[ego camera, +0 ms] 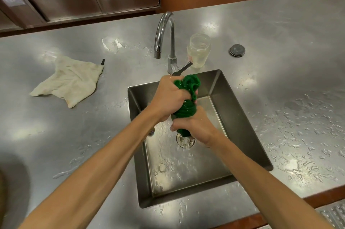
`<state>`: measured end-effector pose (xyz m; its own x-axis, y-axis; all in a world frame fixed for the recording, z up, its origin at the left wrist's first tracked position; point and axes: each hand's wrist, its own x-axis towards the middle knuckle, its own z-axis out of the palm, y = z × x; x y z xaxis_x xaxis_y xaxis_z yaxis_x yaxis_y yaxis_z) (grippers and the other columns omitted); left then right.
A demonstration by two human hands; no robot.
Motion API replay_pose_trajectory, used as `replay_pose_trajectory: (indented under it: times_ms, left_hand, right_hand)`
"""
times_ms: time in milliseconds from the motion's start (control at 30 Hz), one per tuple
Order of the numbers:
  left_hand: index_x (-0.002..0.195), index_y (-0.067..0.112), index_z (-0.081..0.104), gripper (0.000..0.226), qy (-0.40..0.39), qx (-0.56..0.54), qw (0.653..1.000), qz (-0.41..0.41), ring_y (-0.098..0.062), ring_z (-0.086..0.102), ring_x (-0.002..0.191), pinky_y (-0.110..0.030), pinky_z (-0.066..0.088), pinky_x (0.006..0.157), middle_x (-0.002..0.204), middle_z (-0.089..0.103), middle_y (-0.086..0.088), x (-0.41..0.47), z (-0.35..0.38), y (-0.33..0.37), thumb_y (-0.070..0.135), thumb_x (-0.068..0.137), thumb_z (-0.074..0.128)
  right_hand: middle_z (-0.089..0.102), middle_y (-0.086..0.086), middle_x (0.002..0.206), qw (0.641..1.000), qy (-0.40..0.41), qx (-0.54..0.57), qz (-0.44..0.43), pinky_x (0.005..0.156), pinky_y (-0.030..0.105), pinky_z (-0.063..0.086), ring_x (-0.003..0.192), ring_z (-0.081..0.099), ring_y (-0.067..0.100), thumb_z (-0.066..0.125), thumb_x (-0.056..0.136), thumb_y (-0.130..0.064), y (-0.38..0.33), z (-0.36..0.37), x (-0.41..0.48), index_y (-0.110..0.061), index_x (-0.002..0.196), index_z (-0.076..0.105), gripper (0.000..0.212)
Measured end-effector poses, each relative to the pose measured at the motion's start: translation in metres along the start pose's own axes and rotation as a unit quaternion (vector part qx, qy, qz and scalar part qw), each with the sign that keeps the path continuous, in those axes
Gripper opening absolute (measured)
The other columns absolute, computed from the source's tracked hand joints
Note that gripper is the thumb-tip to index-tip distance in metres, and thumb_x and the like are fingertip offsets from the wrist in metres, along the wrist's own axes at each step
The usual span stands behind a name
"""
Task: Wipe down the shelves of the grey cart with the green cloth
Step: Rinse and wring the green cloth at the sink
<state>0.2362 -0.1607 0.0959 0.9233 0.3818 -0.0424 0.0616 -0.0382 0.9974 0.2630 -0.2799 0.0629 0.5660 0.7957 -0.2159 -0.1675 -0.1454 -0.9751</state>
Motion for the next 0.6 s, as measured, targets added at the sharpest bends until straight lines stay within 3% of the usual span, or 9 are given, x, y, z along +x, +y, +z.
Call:
replay_pose_trajectory:
  times_ms: [167,233,300,367,433,500,600]
  left_hand:
    - [0.067,0.013,0.071,0.029,0.02,0.006,1.0,-0.013,-0.018,0.067,0.064,-0.031,0.058,0.065,0.066,0.069,-0.006,0.0,-0.006,-0.009,-0.014,0.07,0.063]
    - [0.08,0.01,0.074,0.014,0.058,0.0,0.998,-0.035,-0.019,0.069,0.073,-0.037,0.06,0.074,0.074,0.072,-0.011,-0.002,-0.01,-0.012,0.0,0.071,0.07]
    - [0.091,0.007,0.072,0.023,0.078,-0.029,0.993,-0.081,-0.022,0.067,0.079,-0.042,0.057,0.081,0.082,0.072,-0.014,-0.003,-0.019,-0.016,0.018,0.071,0.069]
    - [0.094,0.01,0.068,0.027,0.082,-0.078,0.987,-0.118,-0.026,0.064,0.086,-0.045,0.052,0.085,0.09,0.068,-0.014,-0.005,-0.029,-0.017,0.022,0.071,0.063]
    - [0.103,0.013,0.062,0.035,0.064,-0.12,0.981,-0.137,-0.028,0.063,0.095,-0.048,0.05,0.091,0.102,0.064,-0.014,-0.009,-0.038,-0.021,0.018,0.068,0.059]
    - [0.116,0.013,0.056,0.05,0.029,-0.127,0.982,-0.138,-0.026,0.064,0.1,-0.047,0.051,0.094,0.109,0.062,-0.012,-0.014,-0.044,-0.026,0.016,0.067,0.058]
    - [0.119,0.025,0.055,0.05,-0.009,-0.089,0.987,-0.13,-0.018,0.067,0.099,-0.036,0.059,0.084,0.111,0.065,-0.006,-0.02,-0.052,-0.034,0.021,0.069,0.063]
  right_hand:
    - [0.059,0.0,0.06,0.993,0.032,-0.114,0.017,0.05,0.022,0.045,0.052,0.054,0.008,0.077,0.071,-0.003,0.002,-0.001,0.005,-0.002,0.07,0.058,0.02]
    - [0.07,-0.001,0.08,0.984,0.053,-0.166,0.028,0.056,0.021,0.051,0.065,0.064,0.007,0.086,0.071,-0.022,0.005,-0.003,0.006,-0.01,0.092,0.063,0.033]
    - [0.07,-0.004,0.099,0.986,0.061,-0.151,0.046,0.063,0.025,0.059,0.08,0.07,0.007,0.087,0.07,-0.038,0.008,-0.008,0.001,-0.023,0.112,0.057,0.054]
    - [0.068,-0.007,0.107,0.988,0.068,-0.134,0.032,0.069,0.035,0.063,0.088,0.071,0.01,0.083,0.076,-0.04,0.009,-0.013,-0.004,-0.028,0.121,0.053,0.055]
    - [0.066,-0.015,0.104,0.982,0.096,-0.165,-0.002,0.07,0.034,0.063,0.088,0.07,0.007,0.08,0.081,-0.036,0.009,-0.017,-0.009,-0.031,0.122,0.055,0.048]
    - [0.068,-0.025,0.095,0.971,0.127,-0.197,-0.046,0.073,0.023,0.06,0.089,0.068,-0.001,0.076,0.086,-0.031,0.009,-0.019,-0.014,-0.033,0.12,0.062,0.037]
    - [0.071,-0.024,0.085,0.952,0.204,-0.209,-0.092,0.072,0.014,0.053,0.085,0.068,-0.003,0.063,0.096,-0.033,0.007,-0.021,-0.023,-0.03,0.114,0.071,0.021]
